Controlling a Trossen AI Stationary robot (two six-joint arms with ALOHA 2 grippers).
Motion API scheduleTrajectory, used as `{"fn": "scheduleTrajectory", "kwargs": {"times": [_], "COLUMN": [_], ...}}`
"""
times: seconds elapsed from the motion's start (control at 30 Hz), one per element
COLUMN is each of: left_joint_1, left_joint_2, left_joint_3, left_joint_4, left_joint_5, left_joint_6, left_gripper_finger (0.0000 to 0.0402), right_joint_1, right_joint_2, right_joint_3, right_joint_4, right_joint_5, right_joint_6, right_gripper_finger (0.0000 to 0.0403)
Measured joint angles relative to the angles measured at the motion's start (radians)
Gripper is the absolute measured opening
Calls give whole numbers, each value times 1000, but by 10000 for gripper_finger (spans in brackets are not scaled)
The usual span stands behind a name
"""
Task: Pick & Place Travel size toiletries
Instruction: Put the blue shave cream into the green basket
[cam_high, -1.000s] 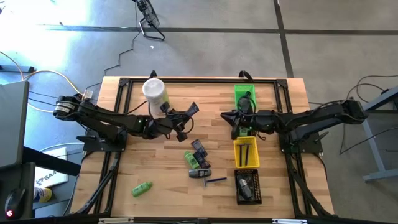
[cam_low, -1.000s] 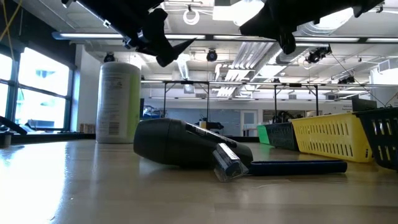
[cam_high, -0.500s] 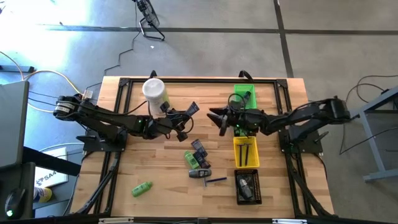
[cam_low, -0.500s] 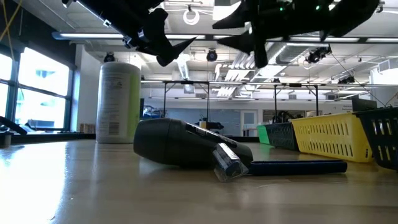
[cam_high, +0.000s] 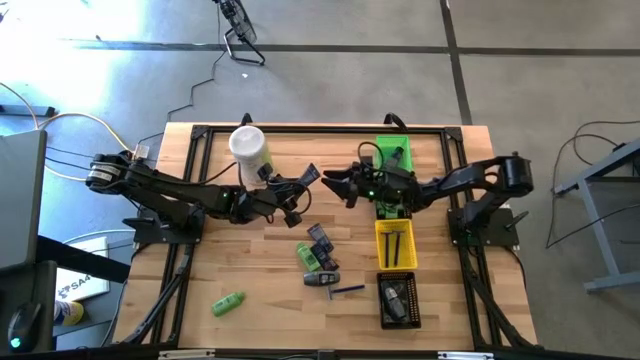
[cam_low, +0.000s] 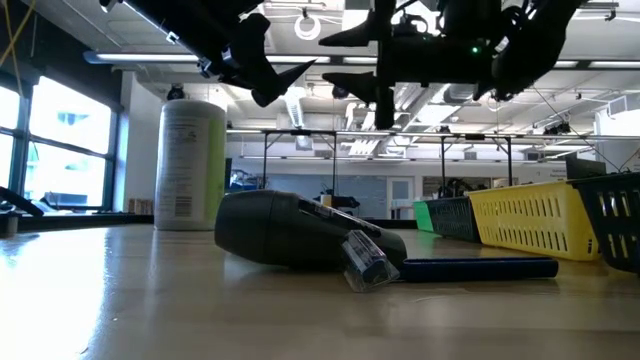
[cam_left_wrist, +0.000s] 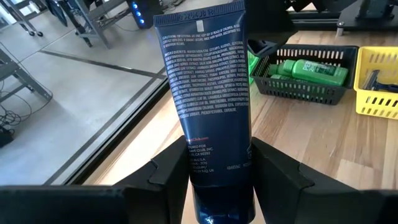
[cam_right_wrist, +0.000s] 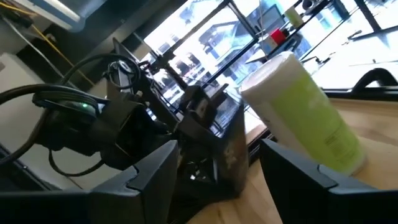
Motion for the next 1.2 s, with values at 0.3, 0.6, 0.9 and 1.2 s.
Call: {"fn": "scheduleTrajectory", "kwargs": {"times": [0.3,0.6,0.9,1.2], "left_joint_1": [0,0,0,0], "left_joint_2": [0,0,29,56], "left_joint_3": [0,0,0,0], "left_joint_4": [-5,-7,54,52], "left_joint_5": [1,3,14,10], "left_joint_6": [-3,-3,-1,8], "left_gripper_finger": [149,149,149,149], "right_joint_1": [-1,-7,-6,-6], "right_joint_2": [6,6,6,6], "right_joint_3": [103,109,109,109], "right_joint_4": [-156,-167,-194,-195], "right_joint_5": [-2,-4,-4,-3], "right_joint_6": [-37,-48,-57,-79], "right_gripper_finger": [211,156,129,124]}}
